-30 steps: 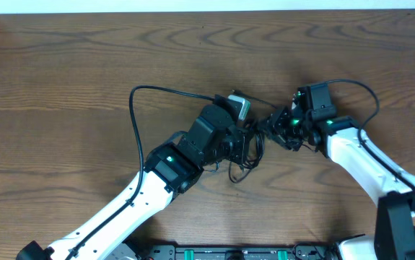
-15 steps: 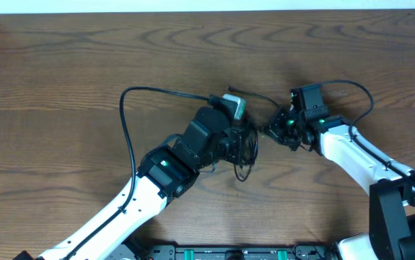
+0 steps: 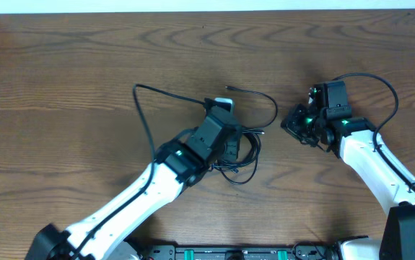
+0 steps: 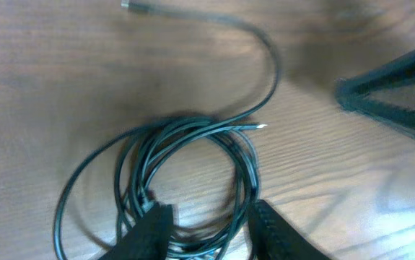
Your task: Untangle cables
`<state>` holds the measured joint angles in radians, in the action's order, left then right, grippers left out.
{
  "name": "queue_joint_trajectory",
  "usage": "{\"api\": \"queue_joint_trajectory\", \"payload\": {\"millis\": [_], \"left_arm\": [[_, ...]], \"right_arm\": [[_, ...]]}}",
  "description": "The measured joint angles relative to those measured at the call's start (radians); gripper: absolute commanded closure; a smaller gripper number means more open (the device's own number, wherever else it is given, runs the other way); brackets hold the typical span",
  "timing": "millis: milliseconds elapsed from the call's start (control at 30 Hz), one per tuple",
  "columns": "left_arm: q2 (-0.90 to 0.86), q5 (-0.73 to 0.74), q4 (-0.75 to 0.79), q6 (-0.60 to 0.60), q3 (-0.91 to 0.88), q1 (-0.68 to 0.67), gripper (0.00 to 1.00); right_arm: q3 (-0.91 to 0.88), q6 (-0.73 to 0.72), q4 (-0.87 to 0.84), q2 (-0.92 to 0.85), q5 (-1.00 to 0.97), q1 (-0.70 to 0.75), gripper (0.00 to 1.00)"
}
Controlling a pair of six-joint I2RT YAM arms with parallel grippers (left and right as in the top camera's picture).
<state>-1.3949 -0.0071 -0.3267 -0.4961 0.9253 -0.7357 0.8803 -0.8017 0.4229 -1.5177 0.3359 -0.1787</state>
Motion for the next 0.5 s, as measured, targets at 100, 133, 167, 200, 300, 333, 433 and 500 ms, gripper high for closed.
{"api": "queue_joint_trajectory", "payload": {"millis": [100,133,167,200,300,333,433,500], "left_arm": [[-0.060,-0.001,-0.004,-0.047,0.000,0.000,0.41],[-0.074,-0.001,-0.007,-0.058,0.000,0.000,0.37],[-0.087,-0.001,-0.010,-0.068,0.000,0.000,0.37],[-0.095,-0.001,-0.013,-0.076,0.000,0.000,0.37],[-0.113,-0.010,-0.040,-0.117,0.000,0.001,0.37],[-0.119,-0.016,-0.051,-0.136,0.000,0.002,0.37],[-0.147,-0.031,-0.071,-0.195,0.000,0.010,0.37],[-0.170,-0.042,-0.076,-0.249,0.000,0.020,0.37]], "right_arm": [[0.000,0.025,0.014,0.000,-0.008,0.000,0.89],[0.000,0.033,0.015,0.000,-0.010,0.000,0.86],[0.000,0.041,0.016,0.000,-0.012,0.000,0.85],[0.000,0.048,0.019,0.000,-0.013,0.000,0.84],[0.000,0.058,0.032,0.000,-0.017,0.000,0.82],[0.000,0.061,0.038,0.000,-0.019,0.000,0.82],[0.000,0.065,0.048,0.000,-0.026,0.000,0.82],[0.000,0.068,0.052,0.000,-0.031,0.000,0.81]]}}
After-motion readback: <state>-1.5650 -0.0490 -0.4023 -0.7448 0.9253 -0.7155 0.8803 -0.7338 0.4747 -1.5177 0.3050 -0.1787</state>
